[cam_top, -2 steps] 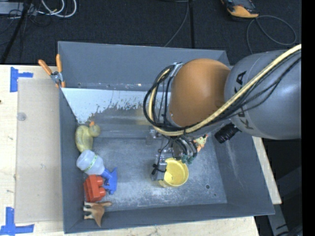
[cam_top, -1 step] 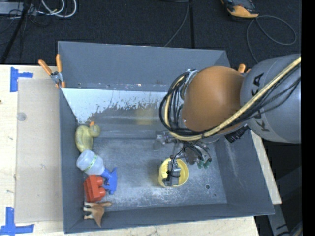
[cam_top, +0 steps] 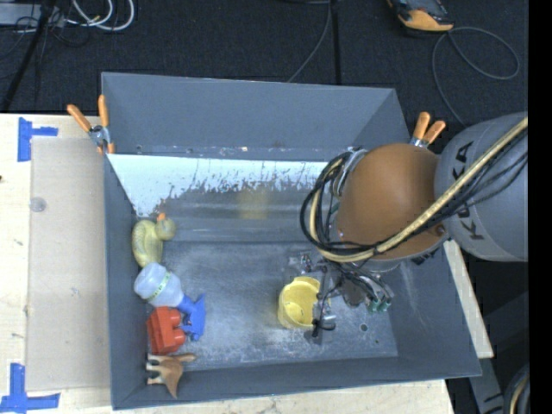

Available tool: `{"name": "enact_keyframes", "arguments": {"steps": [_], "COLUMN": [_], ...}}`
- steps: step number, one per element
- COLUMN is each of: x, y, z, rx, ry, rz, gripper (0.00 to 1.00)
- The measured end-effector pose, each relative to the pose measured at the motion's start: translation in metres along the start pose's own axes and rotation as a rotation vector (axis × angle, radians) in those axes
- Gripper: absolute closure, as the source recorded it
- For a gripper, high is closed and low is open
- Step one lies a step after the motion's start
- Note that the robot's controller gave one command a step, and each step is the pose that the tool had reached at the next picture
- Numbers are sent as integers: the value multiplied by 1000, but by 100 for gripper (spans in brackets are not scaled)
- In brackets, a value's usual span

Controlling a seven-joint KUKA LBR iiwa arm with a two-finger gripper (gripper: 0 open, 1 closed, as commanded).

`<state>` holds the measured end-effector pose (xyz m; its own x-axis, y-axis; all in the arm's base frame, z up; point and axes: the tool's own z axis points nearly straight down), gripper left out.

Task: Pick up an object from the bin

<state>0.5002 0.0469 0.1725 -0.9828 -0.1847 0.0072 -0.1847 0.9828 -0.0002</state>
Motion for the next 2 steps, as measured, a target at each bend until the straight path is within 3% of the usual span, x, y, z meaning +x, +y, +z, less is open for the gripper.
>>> {"name": "enact_keyframes", "arguments": {"steps": [1, 2], "x": [-23, 11], "y": [-14, -26], "z": [34, 81], "rx": [-1, 0], "ry": [-7, -1], "rz": [51, 63], "gripper": [0, 100]}}
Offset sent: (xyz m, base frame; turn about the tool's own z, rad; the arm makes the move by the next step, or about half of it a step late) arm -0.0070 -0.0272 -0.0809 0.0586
